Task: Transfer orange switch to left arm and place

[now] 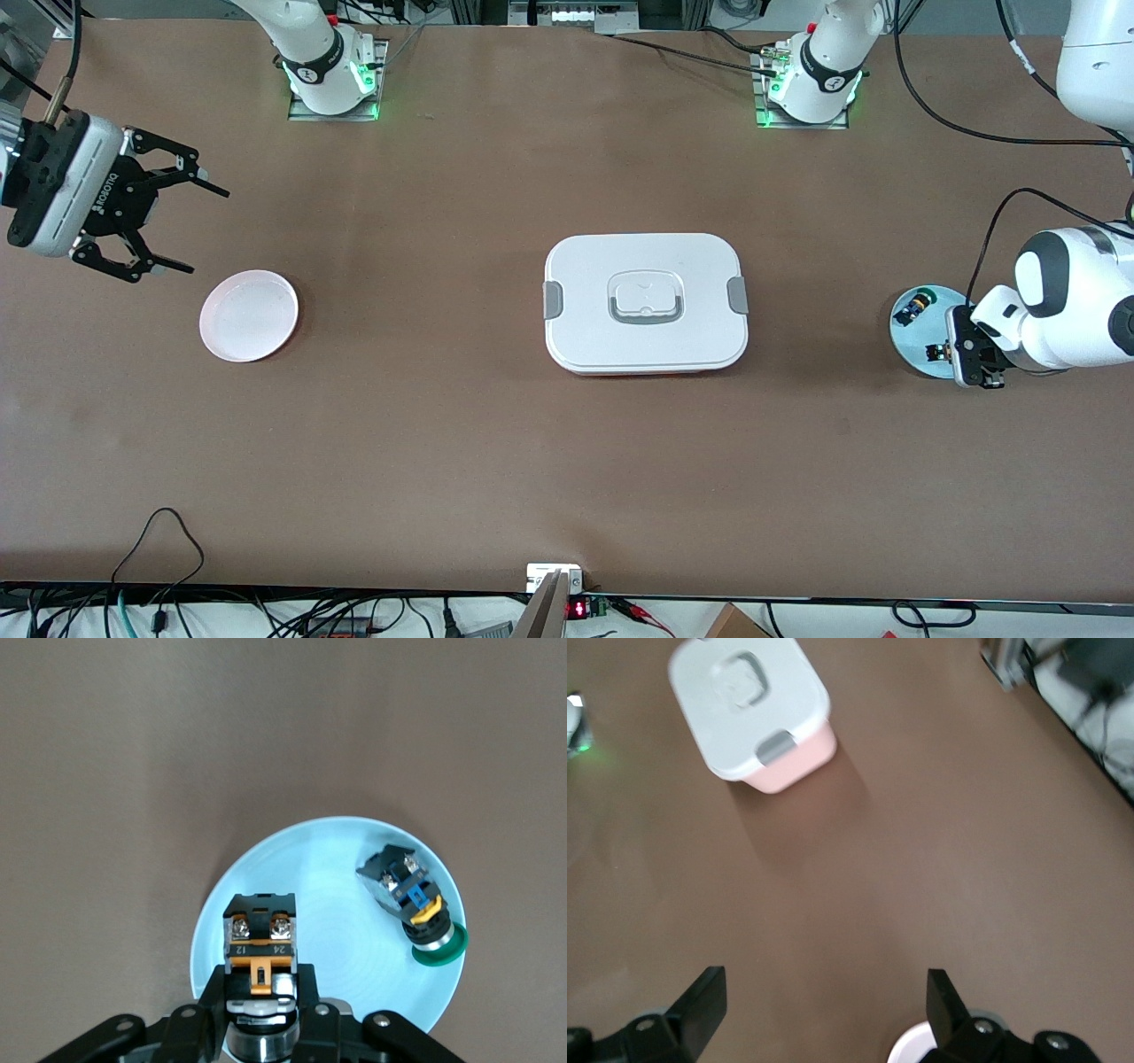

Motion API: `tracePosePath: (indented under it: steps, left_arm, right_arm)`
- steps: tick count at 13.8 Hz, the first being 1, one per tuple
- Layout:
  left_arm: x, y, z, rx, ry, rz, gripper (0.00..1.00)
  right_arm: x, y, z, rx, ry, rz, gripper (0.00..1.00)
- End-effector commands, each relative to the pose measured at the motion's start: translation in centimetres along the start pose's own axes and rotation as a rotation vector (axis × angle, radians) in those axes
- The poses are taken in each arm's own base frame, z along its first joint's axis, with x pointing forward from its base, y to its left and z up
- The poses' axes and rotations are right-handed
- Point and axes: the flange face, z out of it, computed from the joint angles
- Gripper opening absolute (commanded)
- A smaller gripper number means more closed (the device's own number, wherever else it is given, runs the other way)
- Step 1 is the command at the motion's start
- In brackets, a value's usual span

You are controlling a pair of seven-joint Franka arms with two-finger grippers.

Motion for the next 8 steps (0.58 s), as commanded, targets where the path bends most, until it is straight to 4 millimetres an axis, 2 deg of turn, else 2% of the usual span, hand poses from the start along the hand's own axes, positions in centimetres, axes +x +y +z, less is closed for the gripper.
tracePosePath:
  steps: [1, 4, 8]
  left_arm:
    - [-0.8, -0.5, 1.4, -0.013, -0.004, 0.046, 0.17]
    - [-1.1, -0.9, 2.8, -0.006, -0.033, 0.070, 0.18]
    - [-1.2, -1.0, 2.9, -0.003, -0.037, 0.072, 0.19]
  right_arm:
    - [-0.7, -0.7, 0.1, -0.079, -0.108, 0.191, 1.00]
    - [-1.4, -0.4, 0.3, -0.123, -0.165, 0.345, 1.00]
    - [-1.5, -0.6, 0.8, -0.198, -0.244, 0.559, 1.00]
